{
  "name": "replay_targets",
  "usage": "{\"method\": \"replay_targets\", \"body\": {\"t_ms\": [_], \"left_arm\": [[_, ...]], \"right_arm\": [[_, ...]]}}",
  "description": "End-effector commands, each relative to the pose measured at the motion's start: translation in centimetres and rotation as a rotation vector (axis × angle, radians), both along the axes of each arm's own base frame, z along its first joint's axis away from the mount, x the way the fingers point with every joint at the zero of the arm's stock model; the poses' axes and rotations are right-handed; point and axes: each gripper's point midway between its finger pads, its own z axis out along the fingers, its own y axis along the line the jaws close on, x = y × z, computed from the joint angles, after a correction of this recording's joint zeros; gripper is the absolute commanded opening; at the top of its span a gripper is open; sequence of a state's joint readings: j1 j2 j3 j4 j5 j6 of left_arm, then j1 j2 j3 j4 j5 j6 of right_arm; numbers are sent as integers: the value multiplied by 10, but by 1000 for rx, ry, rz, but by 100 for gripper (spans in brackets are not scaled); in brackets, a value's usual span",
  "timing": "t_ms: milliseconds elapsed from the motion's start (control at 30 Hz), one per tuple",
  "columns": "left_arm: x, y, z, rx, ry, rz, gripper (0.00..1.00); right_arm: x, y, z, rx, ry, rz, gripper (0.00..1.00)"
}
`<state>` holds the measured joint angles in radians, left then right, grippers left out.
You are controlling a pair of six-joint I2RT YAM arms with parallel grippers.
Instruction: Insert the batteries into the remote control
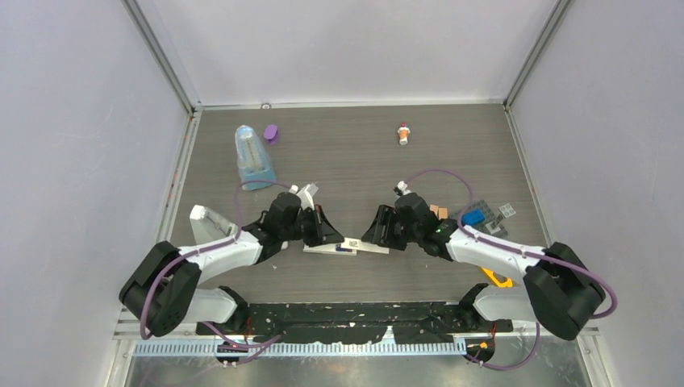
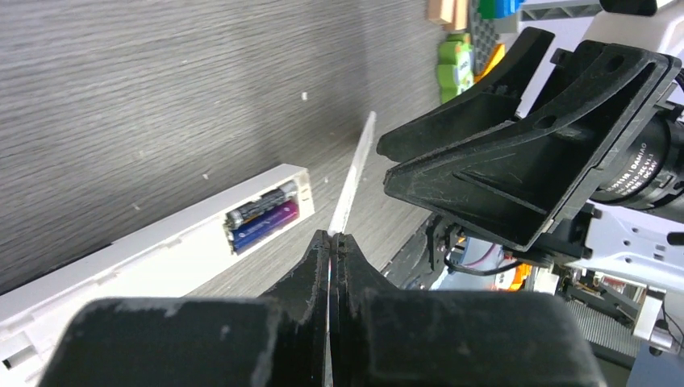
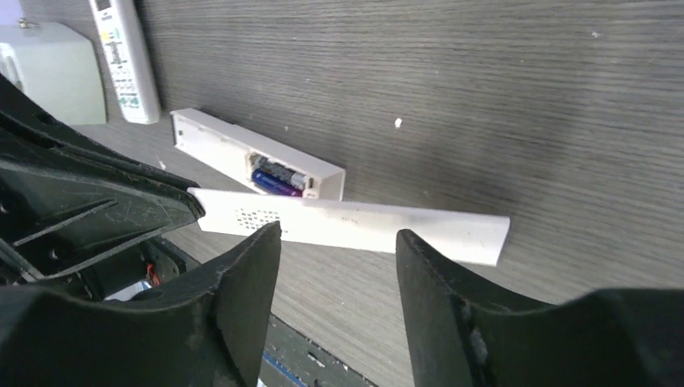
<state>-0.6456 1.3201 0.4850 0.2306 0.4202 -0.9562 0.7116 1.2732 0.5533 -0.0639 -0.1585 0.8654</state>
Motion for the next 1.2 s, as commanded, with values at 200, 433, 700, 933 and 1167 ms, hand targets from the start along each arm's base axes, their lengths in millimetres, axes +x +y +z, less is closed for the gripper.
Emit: {"method": "replay_targets", "body": {"t_ms": [200, 433, 700, 933, 1167], "left_arm": [[1, 6, 71, -34, -263, -85, 0], [-2, 25, 98, -41, -290, -60, 0], [-12, 48, 138, -129, -287, -32, 0], [-28, 56, 165, -213, -298, -68, 0], [-37, 58, 182, -258, -318, -108, 0]], "right_arm": [[10, -10, 66, 62, -257, 5, 75], [5, -13, 89, 121, -355, 22, 82], [-3, -11, 126, 238, -453, 45, 88], [-11, 5, 156, 357, -527, 130, 88], [-20, 14, 174, 421, -574, 211, 84]]}}
